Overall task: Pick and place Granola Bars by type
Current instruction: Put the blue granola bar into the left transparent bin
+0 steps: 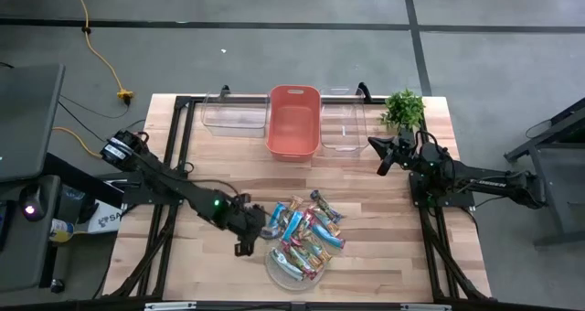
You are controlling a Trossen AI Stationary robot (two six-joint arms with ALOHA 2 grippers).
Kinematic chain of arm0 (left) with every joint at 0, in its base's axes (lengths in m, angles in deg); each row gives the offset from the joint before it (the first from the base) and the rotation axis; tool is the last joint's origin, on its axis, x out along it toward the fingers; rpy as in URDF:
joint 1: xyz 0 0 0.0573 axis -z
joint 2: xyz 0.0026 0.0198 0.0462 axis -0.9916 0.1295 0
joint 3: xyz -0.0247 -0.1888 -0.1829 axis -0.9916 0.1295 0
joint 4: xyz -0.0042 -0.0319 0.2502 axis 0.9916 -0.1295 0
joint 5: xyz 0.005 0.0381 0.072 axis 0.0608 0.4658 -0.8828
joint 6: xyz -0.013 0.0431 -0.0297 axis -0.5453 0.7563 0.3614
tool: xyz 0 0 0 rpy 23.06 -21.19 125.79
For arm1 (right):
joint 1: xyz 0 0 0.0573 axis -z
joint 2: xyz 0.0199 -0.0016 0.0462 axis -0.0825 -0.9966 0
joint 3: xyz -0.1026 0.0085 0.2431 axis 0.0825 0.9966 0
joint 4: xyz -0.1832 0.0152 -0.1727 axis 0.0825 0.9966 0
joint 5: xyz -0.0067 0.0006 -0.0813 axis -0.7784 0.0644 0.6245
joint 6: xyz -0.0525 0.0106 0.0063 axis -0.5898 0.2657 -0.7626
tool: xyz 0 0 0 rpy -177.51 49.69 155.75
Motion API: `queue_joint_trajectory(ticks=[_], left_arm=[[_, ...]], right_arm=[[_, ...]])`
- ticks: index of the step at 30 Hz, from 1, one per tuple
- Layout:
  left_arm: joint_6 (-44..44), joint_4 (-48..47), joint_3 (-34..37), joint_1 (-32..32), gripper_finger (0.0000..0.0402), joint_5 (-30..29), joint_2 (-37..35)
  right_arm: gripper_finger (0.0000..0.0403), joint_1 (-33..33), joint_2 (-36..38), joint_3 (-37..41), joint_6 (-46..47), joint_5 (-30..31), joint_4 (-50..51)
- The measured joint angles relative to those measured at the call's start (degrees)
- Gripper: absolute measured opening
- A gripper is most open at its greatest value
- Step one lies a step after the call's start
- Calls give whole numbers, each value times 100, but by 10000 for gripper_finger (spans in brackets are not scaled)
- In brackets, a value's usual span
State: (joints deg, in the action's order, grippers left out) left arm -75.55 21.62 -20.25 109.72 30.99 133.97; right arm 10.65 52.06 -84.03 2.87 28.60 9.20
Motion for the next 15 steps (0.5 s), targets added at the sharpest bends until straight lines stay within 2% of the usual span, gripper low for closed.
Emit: queue_joint_trajectory(ticks=[8, 15], left_arm=[[1098, 316, -744, -896, 64, -264, -1034], [1542, 1075, -840, -1664, 64, -407, -2333]], right_arm=[[0, 0, -2, 2, 0, -2, 0], [0, 0, -7, 2, 0, 4, 10]])
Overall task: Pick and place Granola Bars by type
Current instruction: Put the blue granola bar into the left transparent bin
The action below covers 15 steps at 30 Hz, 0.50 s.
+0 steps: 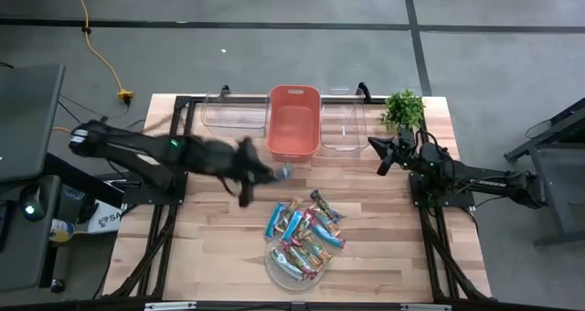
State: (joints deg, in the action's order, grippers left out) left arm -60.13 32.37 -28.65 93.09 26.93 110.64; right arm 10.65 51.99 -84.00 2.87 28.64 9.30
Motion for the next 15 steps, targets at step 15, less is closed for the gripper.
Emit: queue_joint_trajectory(ticks=[15], left_arm=[[-295, 8, -2, -2134, 65, -1558, -1263]], right_arm=[[0, 0, -28, -1, 0, -4, -10]])
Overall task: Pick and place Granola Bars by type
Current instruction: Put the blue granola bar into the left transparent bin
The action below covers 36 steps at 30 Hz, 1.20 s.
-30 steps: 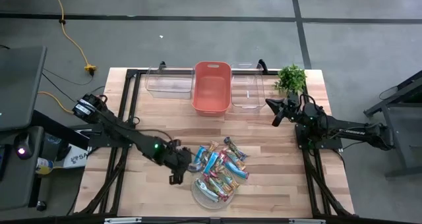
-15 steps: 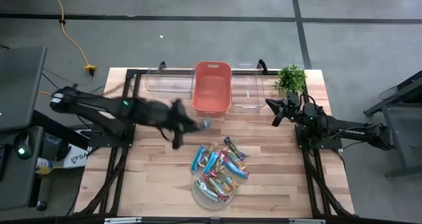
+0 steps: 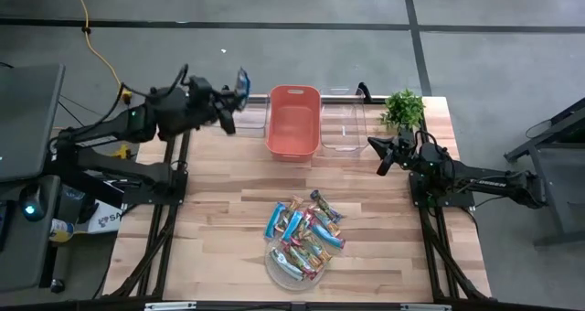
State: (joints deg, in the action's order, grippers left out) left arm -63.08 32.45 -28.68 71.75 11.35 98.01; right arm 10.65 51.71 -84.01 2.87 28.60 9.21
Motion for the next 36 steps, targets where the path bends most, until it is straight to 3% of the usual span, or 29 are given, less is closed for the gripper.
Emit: queue_joint_trajectory(ticks=[5, 7, 13, 20, 23, 29, 36], left_arm=[[-5, -37, 1, -1128, 65, -27, 151], [50, -59, 2, -1630, 65, 318, 252], [262, -38, 2, -3148, 65, 1980, 447], [1441, -226, 2, -4500, 65, 4300, 899], [2038, -444, 2, -4850, 65, 4940, 1132], [3327, -950, 2, -5051, 65, 5127, 1574], [5009, -1651, 2, -5031, 65, 4424, 1910]], right_arm=[[0, 0, 0, 1, 0, -2, 1], [0, 0, 0, 0, 0, -1, 0], [0, 0, 0, 1, 0, -2, 0], [0, 0, 0, 0, 0, -2, 0], [0, 0, 0, 0, 0, -2, 0], [0, 0, 0, 0, 0, -2, 0], [0, 0, 0, -1, 0, -2, 0]])
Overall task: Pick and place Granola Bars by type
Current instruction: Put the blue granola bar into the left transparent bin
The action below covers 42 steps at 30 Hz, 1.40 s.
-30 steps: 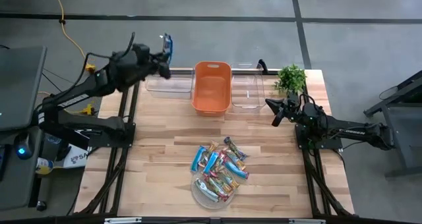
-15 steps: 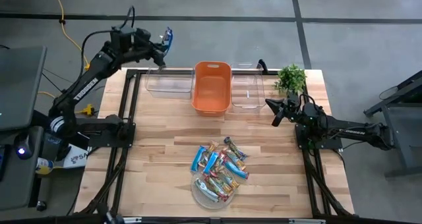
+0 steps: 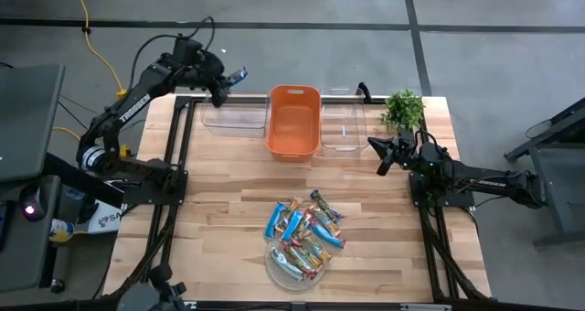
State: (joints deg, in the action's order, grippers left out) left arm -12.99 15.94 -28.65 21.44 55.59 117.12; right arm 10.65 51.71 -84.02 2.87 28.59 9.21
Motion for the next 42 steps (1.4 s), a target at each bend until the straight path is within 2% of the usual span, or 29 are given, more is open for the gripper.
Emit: queue_joint_trajectory(ticks=[5, 9, 17, 22, 29, 33, 42], left_arm=[[924, -609, 0, 0, 65, -691, 292], [1287, -687, 0, 197, 65, -809, 493], [1837, -1294, 0, 892, 65, -1710, 1068], [1652, -1241, 0, 1232, 65, -2646, 1455], [1107, -1091, -2, 1443, 65, -2686, 1716], [730, -1026, -2, 1437, 65, -2406, 1776], [529, -967, -2, 1428, 65, -2231, 1770]], right_arm=[[0, 0, 0, 1, 0, 1, 0], [0, 0, 0, -1, 0, 1, 0], [0, 0, 0, 1, 0, 0, 0], [0, 0, 0, 1, 0, 1, 0], [0, 0, 0, -1, 0, 1, 0], [0, 0, 0, 0, 0, 2, 0], [0, 0, 0, -1, 0, 2, 0]])
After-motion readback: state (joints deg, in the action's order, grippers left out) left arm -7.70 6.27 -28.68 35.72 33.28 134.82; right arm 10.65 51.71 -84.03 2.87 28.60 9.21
